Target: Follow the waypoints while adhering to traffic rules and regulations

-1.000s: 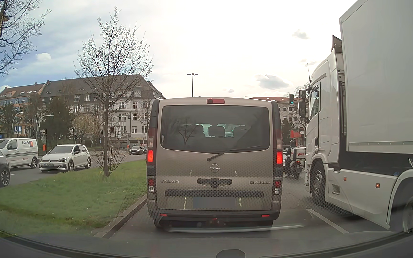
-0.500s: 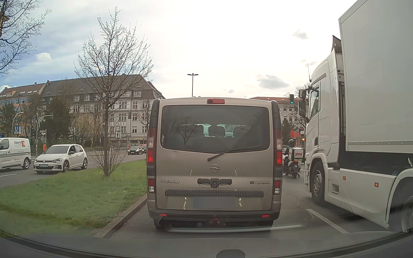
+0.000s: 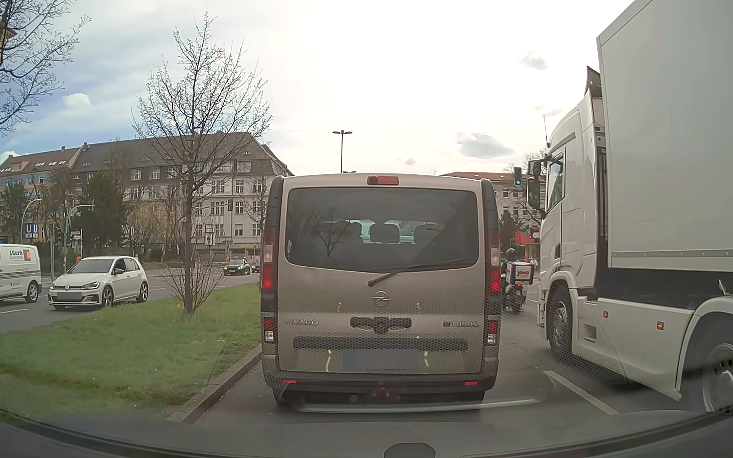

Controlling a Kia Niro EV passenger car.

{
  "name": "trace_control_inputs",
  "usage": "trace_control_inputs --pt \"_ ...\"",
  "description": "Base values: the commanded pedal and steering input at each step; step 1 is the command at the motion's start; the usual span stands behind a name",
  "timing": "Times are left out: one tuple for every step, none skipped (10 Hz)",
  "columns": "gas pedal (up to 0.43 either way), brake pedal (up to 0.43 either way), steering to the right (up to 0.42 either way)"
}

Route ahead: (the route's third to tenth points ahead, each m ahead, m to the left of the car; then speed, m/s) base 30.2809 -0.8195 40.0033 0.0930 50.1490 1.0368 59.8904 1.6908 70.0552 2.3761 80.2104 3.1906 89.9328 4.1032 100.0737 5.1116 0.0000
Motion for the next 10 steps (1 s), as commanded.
trace_control_inputs --pt "0.000 0.348 -0.003" --pt "0.000 0.348 -0.003" --pt "0.000 0.348 -0.003" --pt "0.000 0.348 -0.003" --pt "0.000 0.348 -0.003" --pt "0.000 0.348 -0.003" --pt "0.000 0.348 -0.003" --pt "0.000 0.348 -0.003" --pt "0.000 0.348 -0.003" --pt "0.000 0.341 -0.003"
